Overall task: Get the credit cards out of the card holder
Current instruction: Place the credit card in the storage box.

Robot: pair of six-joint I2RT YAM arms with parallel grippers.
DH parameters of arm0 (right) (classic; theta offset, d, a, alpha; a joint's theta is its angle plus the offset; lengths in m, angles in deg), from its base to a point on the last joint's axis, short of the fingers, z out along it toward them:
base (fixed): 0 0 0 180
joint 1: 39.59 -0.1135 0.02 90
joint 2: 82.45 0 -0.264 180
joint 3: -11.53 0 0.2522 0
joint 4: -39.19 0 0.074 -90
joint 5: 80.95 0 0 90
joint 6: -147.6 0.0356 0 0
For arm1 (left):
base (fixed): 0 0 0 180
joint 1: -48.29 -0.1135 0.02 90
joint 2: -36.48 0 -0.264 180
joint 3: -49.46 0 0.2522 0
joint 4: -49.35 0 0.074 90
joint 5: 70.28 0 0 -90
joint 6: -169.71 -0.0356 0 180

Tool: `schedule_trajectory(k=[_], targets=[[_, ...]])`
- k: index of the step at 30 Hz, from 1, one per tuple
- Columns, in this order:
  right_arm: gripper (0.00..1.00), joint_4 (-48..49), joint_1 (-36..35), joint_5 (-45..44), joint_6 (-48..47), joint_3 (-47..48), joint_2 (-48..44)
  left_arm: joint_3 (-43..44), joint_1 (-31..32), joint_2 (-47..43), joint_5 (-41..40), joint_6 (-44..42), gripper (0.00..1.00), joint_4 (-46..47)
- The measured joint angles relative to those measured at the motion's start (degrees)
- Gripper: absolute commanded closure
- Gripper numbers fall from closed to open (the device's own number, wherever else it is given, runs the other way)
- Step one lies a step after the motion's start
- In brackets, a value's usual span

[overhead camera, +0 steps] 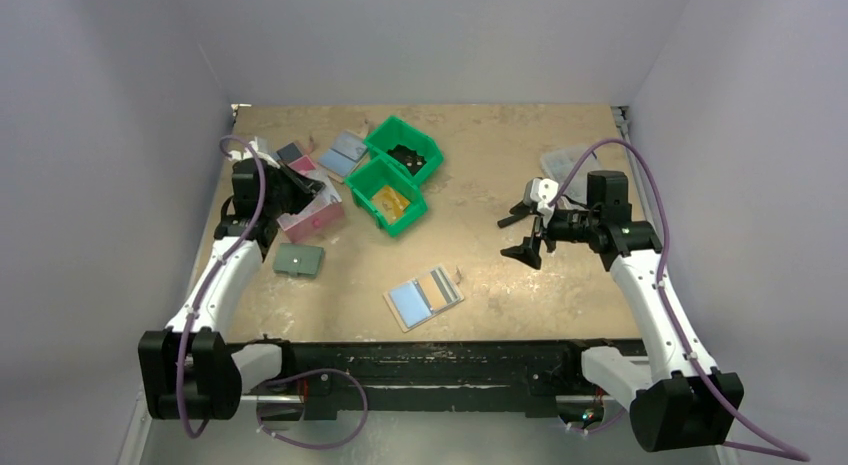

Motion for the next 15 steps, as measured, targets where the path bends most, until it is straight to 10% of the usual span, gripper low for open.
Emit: schedule_trajectory(k=[15], targets=[[0.04, -0.02, 0.24, 0.04, 0.02, -0.26, 2.27, 8.02, -10.05, 18.67, -0.81, -3.69, 1.00, 0.74]])
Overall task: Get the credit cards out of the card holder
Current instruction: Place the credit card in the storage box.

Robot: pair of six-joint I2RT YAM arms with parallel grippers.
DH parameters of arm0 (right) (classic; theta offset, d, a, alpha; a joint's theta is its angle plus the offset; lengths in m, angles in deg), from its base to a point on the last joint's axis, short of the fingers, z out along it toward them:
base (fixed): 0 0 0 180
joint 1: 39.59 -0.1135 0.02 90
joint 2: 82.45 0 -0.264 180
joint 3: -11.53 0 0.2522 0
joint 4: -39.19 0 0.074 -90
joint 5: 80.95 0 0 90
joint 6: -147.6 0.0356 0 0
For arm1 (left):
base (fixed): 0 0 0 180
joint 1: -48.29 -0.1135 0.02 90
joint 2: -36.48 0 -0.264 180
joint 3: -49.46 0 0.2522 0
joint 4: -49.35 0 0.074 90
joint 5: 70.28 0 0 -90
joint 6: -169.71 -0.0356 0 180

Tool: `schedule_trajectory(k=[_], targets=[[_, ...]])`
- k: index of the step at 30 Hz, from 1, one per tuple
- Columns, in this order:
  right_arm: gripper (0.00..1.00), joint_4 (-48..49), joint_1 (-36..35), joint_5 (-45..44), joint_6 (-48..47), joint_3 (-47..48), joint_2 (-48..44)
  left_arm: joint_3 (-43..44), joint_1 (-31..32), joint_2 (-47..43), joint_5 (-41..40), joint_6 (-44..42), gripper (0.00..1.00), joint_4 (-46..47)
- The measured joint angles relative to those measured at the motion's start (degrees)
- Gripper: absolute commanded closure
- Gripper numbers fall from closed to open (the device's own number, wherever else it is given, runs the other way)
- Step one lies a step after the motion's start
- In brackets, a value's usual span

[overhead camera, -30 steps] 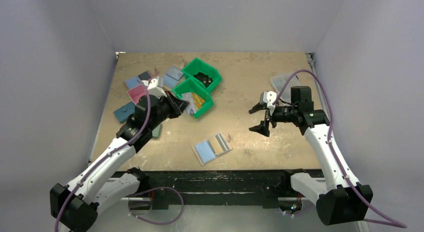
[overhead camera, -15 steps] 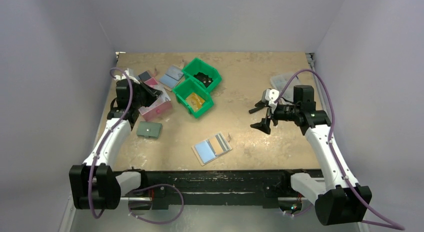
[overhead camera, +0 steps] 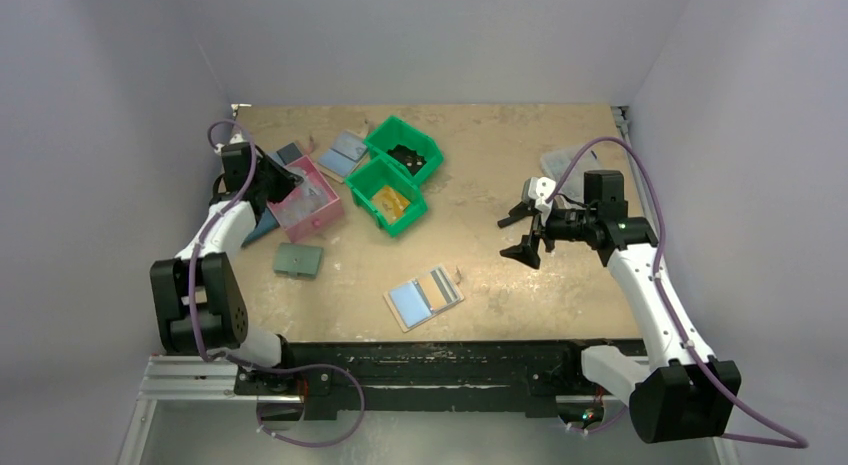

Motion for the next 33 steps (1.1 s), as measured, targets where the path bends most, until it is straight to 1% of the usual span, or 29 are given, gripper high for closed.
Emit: schedule_trajectory(k=[2, 3, 4, 5, 6, 7, 9, 10, 11, 16, 19, 22, 24, 26, 29, 33], targets=[[0.04, -0.02, 0.00, 0.00, -0.07, 0.00, 0.15, 1.07, -0.70, 2.67, 0.52, -0.81, 1.00, 0.48], [0.03, -0.02, 0.00, 0.00, -0.11, 0.00, 0.17, 1.99, -1.01, 4.48, 0.74, -1.40, 0.96, 0.76], [0.03, -0.04, 0.00, 0.00, -0.15, 0.00, 0.22, 2.69, -1.25, 6.03, 0.90, -1.66, 0.86, 1.09], [0.03, -0.04, 0.00, 0.00, -0.24, 0.00, 0.28, 3.28, -1.36, 7.26, 0.96, -1.99, 0.72, 1.29], [0.03, -0.07, 0.00, 0.00, -0.28, 0.00, 0.39, 4.07, -1.53, 8.72, 0.90, -2.58, 0.61, 1.20], [0.03, -0.09, 0.00, -0.02, -0.28, 0.00, 0.46, 5.14, -1.62, 10.40, 0.57, -2.95, 0.52, 0.70], [0.03, -0.09, 0.00, 0.00, -0.31, 0.00, 0.50, 7.15, -1.70, 12.68, -0.55, -3.91, 0.38, -1.09], [0.03, -0.11, 0.00, 0.00, -0.31, 0.00, 0.52, 8.31, -1.70, 13.60, -1.60, -4.35, 0.35, -2.38], [0.03, -0.13, 0.00, 0.00, -0.31, 0.00, 0.52, 9.03, -1.73, 13.97, -2.43, -4.57, 0.28, -3.39], [0.03, -0.17, 0.00, 0.00, -0.31, 0.00, 0.52, 10.86, -1.81, 11.87, -9.75, -5.90, 0.22, -7.65], [0.03, -0.17, 0.09, 0.00, -0.31, 0.00, 0.52, 10.71, -1.95, 7.08, -12.79, -6.99, 0.16, -9.53], [0.03, -0.15, 0.37, 0.00, -0.31, -0.02, 0.52, 9.64, -2.01, 0.76, -12.59, -8.00, 0.14, -8.92], [0.03, -0.15, 0.50, 0.00, -0.31, -0.11, 0.52, 7.63, -2.14, -3.74, -9.31, -8.79, 0.14, -7.37], [0.02, -0.15, 0.63, 0.04, -0.31, -0.39, 0.52, 5.16, -2.32, -6.95, -4.39, -9.16, 0.14, -5.73], [0.01, -0.31, 0.66, 0.04, -0.46, -0.76, 0.59, 1.11, -2.47, -8.83, 4.42, -9.60, 0.20, -3.50], [0.01, -0.83, 0.66, 0.22, -1.77, -1.03, 1.33, -5.60, -2.47, -9.84, 15.82, -10.36, 0.21, -1.66]])
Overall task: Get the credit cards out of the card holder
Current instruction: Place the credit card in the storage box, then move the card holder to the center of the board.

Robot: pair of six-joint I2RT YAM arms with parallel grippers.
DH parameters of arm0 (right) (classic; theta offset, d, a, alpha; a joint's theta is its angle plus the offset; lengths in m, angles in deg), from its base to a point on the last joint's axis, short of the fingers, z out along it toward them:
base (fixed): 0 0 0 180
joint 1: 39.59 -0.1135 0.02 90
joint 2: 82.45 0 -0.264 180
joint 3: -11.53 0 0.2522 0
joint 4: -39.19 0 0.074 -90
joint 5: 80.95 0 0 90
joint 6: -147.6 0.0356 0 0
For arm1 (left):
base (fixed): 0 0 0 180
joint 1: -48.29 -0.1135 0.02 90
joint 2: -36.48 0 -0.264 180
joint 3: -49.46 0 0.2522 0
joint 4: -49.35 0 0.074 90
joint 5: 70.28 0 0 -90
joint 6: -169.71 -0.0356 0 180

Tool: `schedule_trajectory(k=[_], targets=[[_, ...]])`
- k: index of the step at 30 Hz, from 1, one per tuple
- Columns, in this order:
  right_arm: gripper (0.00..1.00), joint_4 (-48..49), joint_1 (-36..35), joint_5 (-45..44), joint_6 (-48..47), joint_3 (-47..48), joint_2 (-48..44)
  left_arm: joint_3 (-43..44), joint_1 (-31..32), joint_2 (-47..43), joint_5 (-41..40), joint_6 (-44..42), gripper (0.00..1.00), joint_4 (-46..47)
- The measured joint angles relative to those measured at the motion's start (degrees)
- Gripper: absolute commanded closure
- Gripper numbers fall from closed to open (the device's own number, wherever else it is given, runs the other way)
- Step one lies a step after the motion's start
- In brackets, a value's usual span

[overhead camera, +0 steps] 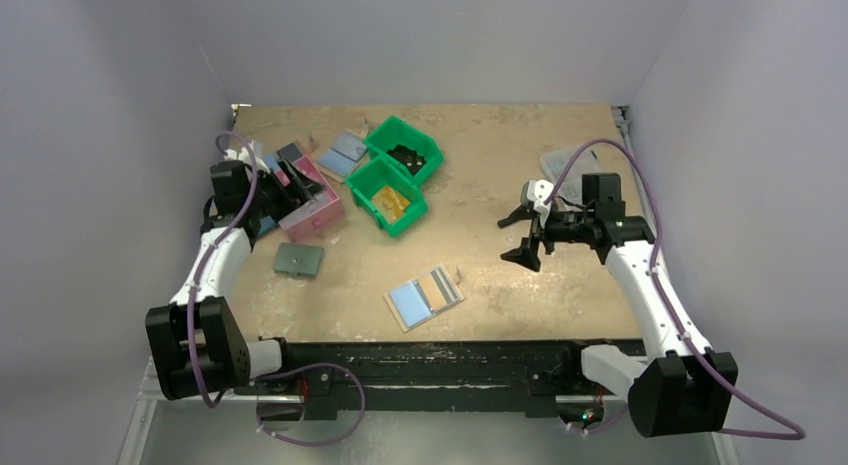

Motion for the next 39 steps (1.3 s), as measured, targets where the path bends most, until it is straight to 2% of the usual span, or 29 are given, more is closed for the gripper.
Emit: schedule_trajectory(k=[6, 13, 18, 23, 30, 34, 39], targets=[[0.01, -1.77, 0.00, 1.29, -3.76, -0.52, 2.93, -7.08, 0.90, -7.13, 7.65, -0.28, 0.20, 1.01], [0.01, -7.13, -0.94, 1.64, -13.42, -0.59, 8.66, -10.84, 5.66, -11.13, 8.11, -4.11, 0.20, 3.02], [0.01, -8.00, -5.64, -0.61, -16.15, -0.81, 11.04, -10.99, 6.71, -12.31, 6.78, -7.06, 0.20, 1.25], [0.01, -4.66, -14.32, -6.88, -14.78, -1.44, 11.80, -10.99, 6.93, -13.09, 5.66, -8.33, 0.20, 1.09], [0.03, 1.46, -20.28, -14.51, -9.22, -0.79, 17.94, -10.99, 6.93, -13.99, 3.61, -9.16, 0.20, -0.83], [0.07, 6.80, -23.69, -18.34, -4.31, -0.79, 18.49, -10.99, 6.93, -14.95, 2.54, -9.44, 0.20, -1.44], [0.16, 11.32, -23.96, -21.88, 0.55, -0.79, 19.80, -10.99, 6.95, -15.45, 1.51, -10.10, 0.20, -1.84]])
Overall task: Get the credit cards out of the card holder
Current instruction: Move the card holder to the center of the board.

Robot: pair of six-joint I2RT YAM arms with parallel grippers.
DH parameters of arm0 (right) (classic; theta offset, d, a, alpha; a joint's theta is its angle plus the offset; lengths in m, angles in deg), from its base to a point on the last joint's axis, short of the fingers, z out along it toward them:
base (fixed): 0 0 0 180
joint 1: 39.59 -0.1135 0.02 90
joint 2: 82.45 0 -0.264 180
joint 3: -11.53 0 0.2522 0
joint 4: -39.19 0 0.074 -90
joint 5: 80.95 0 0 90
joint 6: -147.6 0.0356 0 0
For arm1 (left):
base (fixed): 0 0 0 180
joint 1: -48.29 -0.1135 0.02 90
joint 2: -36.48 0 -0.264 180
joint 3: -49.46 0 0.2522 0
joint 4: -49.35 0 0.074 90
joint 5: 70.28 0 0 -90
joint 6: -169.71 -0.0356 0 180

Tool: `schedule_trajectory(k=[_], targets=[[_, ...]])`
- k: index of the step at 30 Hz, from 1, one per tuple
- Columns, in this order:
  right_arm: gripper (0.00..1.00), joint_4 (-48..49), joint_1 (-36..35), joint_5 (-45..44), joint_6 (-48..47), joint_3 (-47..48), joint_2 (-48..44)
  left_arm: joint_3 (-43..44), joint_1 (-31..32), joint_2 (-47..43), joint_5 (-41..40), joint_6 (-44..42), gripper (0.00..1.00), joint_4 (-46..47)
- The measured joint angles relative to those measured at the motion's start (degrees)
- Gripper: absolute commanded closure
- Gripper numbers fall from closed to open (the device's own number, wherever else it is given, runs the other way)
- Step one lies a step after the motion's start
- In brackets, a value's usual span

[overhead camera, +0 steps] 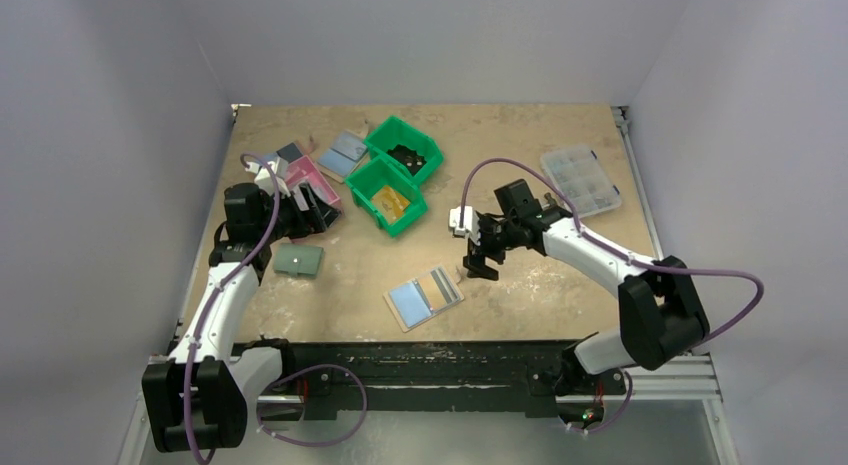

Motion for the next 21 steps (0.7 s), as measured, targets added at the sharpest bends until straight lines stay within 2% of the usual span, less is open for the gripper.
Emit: schedule_trajectory(k=[8, 11, 16, 21], targets=[[0.23, 1.20, -1.60, -0.87, 2.93, 0.02, 5.22, 0.02, 0.00, -0.11, -0.63, -0.33, 0.20, -0.13], [0.29, 0.87, -3.37, -0.74, 2.93, 0.02, 5.73, 0.02, 0.00, -0.17, -0.68, -0.33, 0.20, -0.20], [0.45, 1.18, -4.63, -1.16, 4.28, 1.20, 7.63, 0.02, 0.00, -0.57, -0.79, -0.33, 0.20, -0.26], [0.71, 2.16, -5.22, -2.51, 5.88, 2.21, 9.77, 0.02, 0.00, -0.66, -0.85, -0.33, 0.20, -0.28]])
